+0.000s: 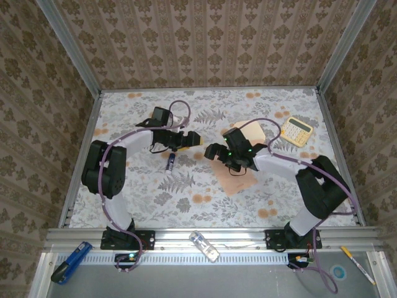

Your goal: Place the letter into the envelope and seal it

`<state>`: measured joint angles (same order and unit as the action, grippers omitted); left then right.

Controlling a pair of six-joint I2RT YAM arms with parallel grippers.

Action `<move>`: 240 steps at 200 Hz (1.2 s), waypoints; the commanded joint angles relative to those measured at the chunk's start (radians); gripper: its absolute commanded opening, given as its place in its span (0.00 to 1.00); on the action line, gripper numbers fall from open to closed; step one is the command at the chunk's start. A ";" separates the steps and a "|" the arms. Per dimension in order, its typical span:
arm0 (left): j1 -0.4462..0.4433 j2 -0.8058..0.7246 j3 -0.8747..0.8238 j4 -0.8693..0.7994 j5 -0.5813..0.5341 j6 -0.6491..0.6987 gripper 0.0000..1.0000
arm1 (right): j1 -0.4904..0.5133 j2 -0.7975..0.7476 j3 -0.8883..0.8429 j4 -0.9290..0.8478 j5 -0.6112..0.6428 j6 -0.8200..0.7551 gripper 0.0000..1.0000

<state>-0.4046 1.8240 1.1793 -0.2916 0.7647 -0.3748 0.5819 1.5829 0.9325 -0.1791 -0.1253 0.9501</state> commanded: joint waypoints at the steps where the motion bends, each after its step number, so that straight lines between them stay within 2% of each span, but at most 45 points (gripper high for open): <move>1: -0.070 -0.023 0.033 -0.043 -0.195 -0.040 0.93 | -0.025 -0.099 -0.046 -0.176 0.104 0.038 1.00; 32: -0.169 -0.015 0.062 -0.031 -0.333 -0.083 0.94 | -0.078 -0.184 -0.167 -0.201 0.082 0.068 1.00; 56: -0.199 0.016 0.073 0.016 -0.349 -0.129 0.94 | -0.110 -0.271 -0.246 -0.184 0.057 0.075 1.00; 123: -0.243 0.105 0.140 0.028 -0.375 -0.166 0.94 | -0.174 -0.372 -0.357 -0.192 0.015 0.079 1.00; 240: -0.256 0.175 0.164 0.061 -0.355 -0.185 0.94 | -0.178 -0.269 -0.364 -0.064 -0.062 0.038 1.00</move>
<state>-0.6483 1.9789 1.3182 -0.2329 0.4038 -0.5468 0.4084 1.2724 0.5621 -0.2699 -0.1654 1.0012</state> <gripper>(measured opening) 0.943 0.999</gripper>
